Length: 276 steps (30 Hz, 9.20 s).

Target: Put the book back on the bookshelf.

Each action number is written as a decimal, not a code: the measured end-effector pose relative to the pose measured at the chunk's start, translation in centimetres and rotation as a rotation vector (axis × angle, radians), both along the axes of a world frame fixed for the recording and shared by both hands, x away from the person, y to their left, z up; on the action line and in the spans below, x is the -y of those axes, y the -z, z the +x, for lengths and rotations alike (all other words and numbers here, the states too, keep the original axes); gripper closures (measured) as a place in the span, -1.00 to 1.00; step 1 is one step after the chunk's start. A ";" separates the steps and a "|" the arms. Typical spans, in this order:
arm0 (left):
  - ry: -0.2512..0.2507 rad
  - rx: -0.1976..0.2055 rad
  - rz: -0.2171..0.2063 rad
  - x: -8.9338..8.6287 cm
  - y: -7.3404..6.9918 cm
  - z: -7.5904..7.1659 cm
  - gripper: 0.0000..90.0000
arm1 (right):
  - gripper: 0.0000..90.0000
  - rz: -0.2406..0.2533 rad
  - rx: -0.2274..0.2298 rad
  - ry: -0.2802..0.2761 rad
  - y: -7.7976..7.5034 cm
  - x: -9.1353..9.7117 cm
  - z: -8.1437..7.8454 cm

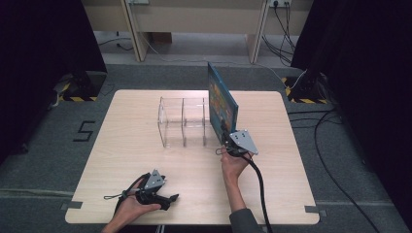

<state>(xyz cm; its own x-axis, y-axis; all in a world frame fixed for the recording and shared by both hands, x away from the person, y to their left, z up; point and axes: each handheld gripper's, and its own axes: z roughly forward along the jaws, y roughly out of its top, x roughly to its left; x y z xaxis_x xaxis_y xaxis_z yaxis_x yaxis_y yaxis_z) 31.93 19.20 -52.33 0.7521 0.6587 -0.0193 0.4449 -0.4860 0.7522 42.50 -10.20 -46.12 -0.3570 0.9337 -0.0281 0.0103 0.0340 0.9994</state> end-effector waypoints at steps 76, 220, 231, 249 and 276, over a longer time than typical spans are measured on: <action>0.003 -0.001 -0.001 0.1 0.0 -0.1 -0.73 | 0.64 0.240 -0.324 0.001 1.7 2.3 -4.6; 0.009 -0.002 0.004 0.2 0.0 0.0 -0.75 | -0.41 0.088 -0.372 -0.212 1.2 9.8 -12.0; 0.010 -0.003 0.004 0.2 0.0 0.0 -0.75 | -0.43 0.075 -0.391 -0.225 1.6 10.2 -12.8; 0.012 -0.004 0.005 0.2 0.0 0.0 -0.76 | -0.43 0.040 -0.453 -0.241 2.5 11.2 -14.2; 0.016 -0.005 0.007 0.2 0.0 0.0 -0.78 | -0.43 0.000 -0.550 -0.249 3.9 12.8 -16.3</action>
<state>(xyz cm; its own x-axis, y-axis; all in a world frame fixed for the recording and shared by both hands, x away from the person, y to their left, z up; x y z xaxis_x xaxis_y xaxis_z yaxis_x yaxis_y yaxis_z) 31.90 19.02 -52.33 0.7627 0.6465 -0.0182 0.4404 -0.4985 0.7467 26.23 -22.95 -50.02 -0.5274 0.8200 0.2226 0.5176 0.1023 0.8495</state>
